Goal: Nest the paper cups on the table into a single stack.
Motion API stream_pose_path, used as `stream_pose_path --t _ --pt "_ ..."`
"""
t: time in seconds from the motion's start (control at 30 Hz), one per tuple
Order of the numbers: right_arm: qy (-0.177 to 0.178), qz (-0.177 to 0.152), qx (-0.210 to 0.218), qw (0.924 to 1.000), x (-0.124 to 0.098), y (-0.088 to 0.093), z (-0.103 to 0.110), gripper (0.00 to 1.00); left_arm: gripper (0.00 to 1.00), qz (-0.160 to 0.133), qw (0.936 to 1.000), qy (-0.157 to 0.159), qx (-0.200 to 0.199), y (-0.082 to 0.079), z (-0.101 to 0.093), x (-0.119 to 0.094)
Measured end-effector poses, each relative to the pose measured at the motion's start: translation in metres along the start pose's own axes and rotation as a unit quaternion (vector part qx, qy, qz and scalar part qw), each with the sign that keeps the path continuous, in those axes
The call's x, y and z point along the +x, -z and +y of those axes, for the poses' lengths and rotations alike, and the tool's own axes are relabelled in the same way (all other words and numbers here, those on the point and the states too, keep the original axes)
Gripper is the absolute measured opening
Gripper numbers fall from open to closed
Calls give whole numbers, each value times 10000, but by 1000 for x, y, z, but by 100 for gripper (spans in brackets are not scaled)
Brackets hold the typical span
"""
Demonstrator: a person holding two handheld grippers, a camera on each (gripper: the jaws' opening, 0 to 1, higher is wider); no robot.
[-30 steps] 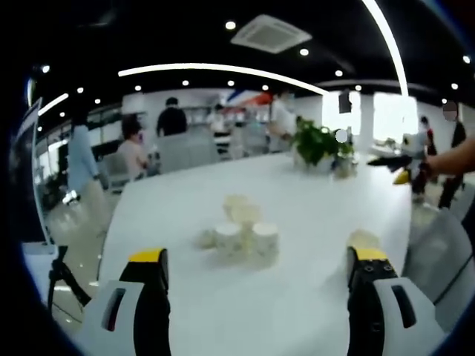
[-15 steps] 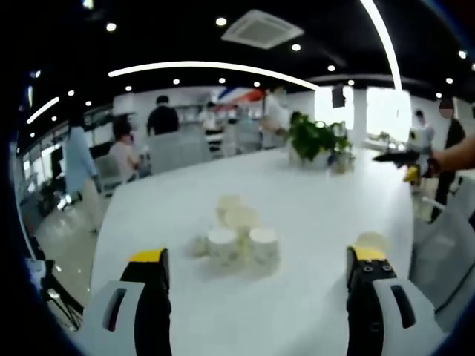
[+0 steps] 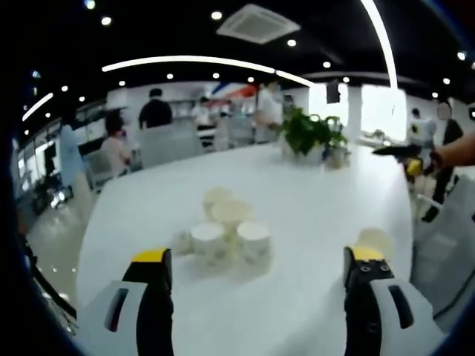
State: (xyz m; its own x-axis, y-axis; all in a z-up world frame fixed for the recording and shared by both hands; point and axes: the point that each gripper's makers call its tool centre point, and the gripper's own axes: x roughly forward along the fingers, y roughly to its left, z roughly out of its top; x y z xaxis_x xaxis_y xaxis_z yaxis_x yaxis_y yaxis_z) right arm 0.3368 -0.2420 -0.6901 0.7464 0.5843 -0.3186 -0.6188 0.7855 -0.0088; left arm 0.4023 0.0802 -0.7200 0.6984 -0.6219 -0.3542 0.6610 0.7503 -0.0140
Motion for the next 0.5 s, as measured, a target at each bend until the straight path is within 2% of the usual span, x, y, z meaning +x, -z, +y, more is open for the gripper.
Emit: stream_pose_path --t 0.13,0.23,0.5 --pt "4 0 -3 10000 -1 0 -1 100 89 -113 9999 30 27 -2 -2 7" --pt "16 -18 15 10000 -1 -1 -1 100 95 -115 9996 -113 214 -1 2 15" --pt "52 -51 5 10000 0 -1 -3 100 98 -125 9998 -123 40 7 4 33"
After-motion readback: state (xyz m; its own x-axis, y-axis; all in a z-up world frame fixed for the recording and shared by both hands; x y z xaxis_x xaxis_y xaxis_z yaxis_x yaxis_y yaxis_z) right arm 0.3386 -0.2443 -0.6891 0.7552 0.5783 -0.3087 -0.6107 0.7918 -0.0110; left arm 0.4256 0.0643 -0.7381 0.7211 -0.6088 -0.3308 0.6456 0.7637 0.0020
